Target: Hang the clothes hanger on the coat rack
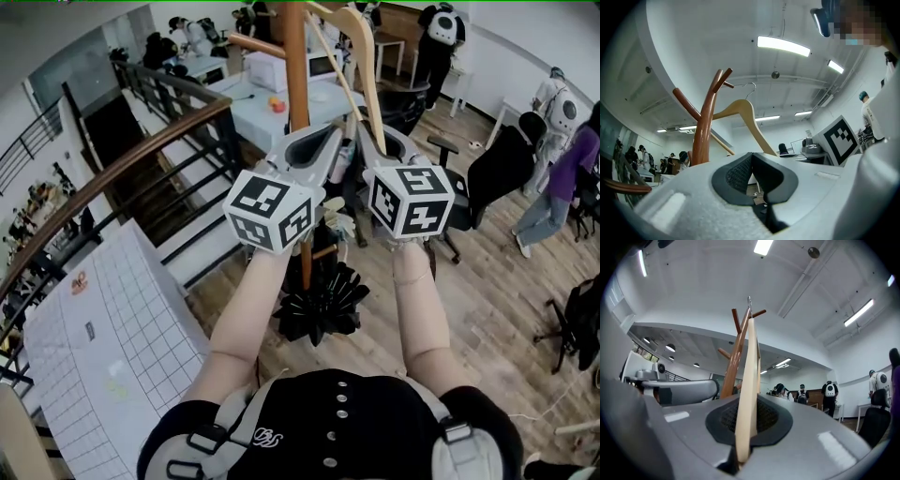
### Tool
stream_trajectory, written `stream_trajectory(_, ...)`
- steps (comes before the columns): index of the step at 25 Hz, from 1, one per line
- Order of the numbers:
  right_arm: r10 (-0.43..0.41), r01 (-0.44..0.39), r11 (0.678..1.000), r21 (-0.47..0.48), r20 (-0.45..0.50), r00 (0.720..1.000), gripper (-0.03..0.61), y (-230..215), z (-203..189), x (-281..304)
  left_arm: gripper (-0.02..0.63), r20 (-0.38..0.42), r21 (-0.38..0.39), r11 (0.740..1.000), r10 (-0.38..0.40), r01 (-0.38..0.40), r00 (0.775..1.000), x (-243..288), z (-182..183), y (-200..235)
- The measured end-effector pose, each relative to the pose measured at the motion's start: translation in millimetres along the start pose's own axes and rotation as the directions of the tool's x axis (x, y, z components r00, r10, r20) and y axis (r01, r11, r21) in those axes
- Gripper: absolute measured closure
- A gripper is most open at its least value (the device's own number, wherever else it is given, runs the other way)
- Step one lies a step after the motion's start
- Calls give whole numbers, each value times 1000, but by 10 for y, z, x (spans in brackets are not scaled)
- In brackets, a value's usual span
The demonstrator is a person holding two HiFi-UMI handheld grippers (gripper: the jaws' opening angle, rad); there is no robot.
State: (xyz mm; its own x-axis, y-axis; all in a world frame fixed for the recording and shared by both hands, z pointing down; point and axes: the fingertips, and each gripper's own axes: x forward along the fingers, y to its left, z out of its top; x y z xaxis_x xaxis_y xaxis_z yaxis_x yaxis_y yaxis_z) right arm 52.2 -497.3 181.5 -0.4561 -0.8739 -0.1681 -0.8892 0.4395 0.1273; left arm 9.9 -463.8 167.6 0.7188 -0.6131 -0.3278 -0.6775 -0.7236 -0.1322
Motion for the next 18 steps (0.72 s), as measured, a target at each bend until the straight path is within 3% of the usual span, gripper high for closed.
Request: stream_trajectory(18, 27, -17, 996, -88, 107, 994, 584, -52, 815, 655, 617, 112, 124, 990, 45, -59, 993, 202, 778, 463)
